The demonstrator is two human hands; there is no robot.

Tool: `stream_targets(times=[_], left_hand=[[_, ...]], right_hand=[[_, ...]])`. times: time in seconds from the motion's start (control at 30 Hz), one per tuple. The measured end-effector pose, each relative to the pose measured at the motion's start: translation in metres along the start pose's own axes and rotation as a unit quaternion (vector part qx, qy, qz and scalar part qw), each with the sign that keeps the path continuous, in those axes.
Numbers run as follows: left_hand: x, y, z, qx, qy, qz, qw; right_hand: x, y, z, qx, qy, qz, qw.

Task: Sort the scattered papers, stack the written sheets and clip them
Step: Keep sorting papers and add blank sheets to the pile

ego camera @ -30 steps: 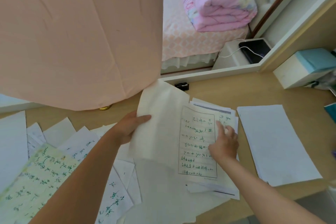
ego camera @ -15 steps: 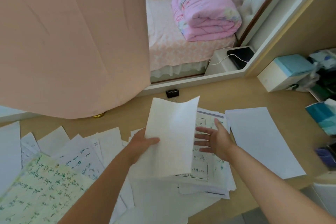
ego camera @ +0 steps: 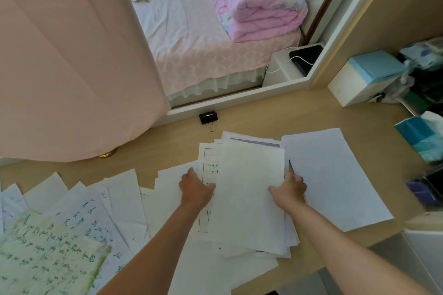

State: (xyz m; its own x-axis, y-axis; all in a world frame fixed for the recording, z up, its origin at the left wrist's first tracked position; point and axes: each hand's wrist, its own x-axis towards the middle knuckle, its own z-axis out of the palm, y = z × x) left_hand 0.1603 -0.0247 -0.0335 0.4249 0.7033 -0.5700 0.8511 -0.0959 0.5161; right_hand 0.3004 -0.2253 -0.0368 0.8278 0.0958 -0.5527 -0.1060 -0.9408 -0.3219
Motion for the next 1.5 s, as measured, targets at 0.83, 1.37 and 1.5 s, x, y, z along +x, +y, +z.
stream_targets(times=[0.83, 1.37, 1.5], left_hand=[[0.001, 0.036, 0.014, -0.08, -0.085, -0.087, 0.989], [0.01, 0.038, 0.023, -0.191, -0.109, -0.088, 0.972], [-0.011, 0.05, 0.013, -0.225, -0.116, -0.041, 0.966]], right_hand=[[0.002, -0.015, 0.009, 0.044, -0.056, 0.008, 0.997], [0.004, 0.002, -0.001, 0.102, -0.081, -0.027, 0.991], [0.003, 0.004, 0.001, 0.103, -0.079, -0.036, 0.991]])
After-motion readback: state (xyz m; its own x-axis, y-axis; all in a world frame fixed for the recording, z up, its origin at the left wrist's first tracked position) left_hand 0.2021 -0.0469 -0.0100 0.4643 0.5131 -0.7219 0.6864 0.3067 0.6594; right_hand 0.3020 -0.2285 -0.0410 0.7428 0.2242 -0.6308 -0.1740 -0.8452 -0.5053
